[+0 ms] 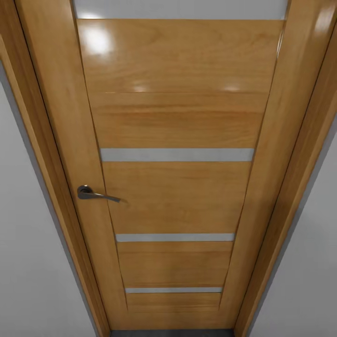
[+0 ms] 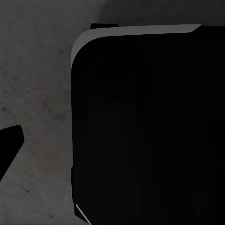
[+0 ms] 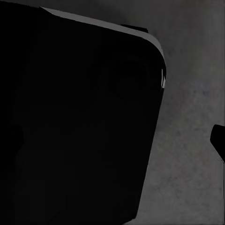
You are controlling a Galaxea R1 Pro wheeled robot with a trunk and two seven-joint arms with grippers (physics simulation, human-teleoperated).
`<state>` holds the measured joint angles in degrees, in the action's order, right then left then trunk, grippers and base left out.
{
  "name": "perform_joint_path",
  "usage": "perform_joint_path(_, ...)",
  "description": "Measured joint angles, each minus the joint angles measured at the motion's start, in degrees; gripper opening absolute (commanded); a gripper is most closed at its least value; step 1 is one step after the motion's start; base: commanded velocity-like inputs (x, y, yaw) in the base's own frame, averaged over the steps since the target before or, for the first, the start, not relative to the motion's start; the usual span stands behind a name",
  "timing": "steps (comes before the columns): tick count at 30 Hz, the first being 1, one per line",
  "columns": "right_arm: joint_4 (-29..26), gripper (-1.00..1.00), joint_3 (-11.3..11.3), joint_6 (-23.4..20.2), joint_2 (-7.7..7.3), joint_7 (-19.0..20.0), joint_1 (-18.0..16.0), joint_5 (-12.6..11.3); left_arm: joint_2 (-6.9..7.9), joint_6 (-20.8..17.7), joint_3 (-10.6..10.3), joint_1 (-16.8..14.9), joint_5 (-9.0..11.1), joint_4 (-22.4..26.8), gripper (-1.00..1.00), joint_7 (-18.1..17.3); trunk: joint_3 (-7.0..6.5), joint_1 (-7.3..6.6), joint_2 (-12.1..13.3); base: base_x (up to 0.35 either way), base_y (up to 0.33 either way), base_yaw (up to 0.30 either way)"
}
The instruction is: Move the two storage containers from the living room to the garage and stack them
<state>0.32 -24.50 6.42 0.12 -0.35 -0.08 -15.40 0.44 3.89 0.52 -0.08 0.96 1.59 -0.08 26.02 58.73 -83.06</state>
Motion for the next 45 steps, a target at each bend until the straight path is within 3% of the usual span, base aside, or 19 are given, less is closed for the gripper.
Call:
perform_joint_path(3,-2.09,1.00,-1.10,0.17,-0.20,-0.04,-0.01,0.24,0.00,0.01,0.04,0.00,0.04,-0.01,1.00,0.00,-0.01,0.00,0.00,0.000,0.000,0.000)
perform_joint_path(5,-9.15,1.00,-1.62,-0.28,-2.52,0.11,-0.01,0.28,0.00,0.01,0.05,0.00,0.04,-0.02,1.00,0.00,-0.01,0.00,0.00,0.000,0.000,0.000)
perform_joint_path(12,-18.25,1.00,-1.81,-1.07,-7.59,0.61,-0.01,0.18,0.00,0.00,0.05,0.00,0.01,-0.02,1.00,0.00,-0.01,0.00,0.00,0.000,0.000,0.000)
perform_joint_path(19,-23.21,1.00,-1.90,-3.47,-10.98,1.91,-0.02,0.06,0.00,0.00,0.05,0.00,0.00,0.00,1.00,0.00,0.00,0.00,0.00,0.000,0.000,0.000)
perform_joint_path(27,-28.42,1.00,-1.82,-5.14,-14.76,7.55,-0.47,0.01,0.00,0.01,0.04,0.00,0.00,-0.02,1.00,0.00,-0.02,0.00,0.01,0.000,0.000,0.000)
perform_joint_path(31,-33.17,1.00,-1.88,-9.29,-16.45,11.61,-2.08,-0.25,0.00,0.04,0.04,0.00,0.00,-0.02,1.00,0.00,-0.02,0.00,0.01,0.000,0.000,0.000)
perform_joint_path(32,-39.18,1.00,-1.88,-13.92,-17.54,13.52,-2.60,-0.30,0.00,0.07,0.03,-0.01,0.00,-0.03,1.00,0.02,-0.02,0.00,0.01,0.000,0.000,0.000)
perform_joint_path(36,-53.64,1.00,-1.77,-22.08,-19.91,14.23,-2.77,-0.45,0.00,0.07,0.05,0.00,0.00,-0.02,1.00,0.12,-0.02,0.00,0.01,0.000,0.000,0.000)
perform_joint_path(41,-65.11,1.00,-1.64,-28.96,-20.32,13.89,-2.84,-0.56,0.00,0.07,0.05,0.00,0.00,-0.01,1.00,0.15,-0.02,0.00,0.01,0.000,0.000,0.000)
perform_joint_path(45,-69.19,1.00,-1.62,-31.84,-20.12,13.80,-4.52,-0.59,-0.02,0.09,0.05,0.00,0.00,-0.02,1.00,0.16,-0.02,0.00,0.01,0.000,0.000,0.000)
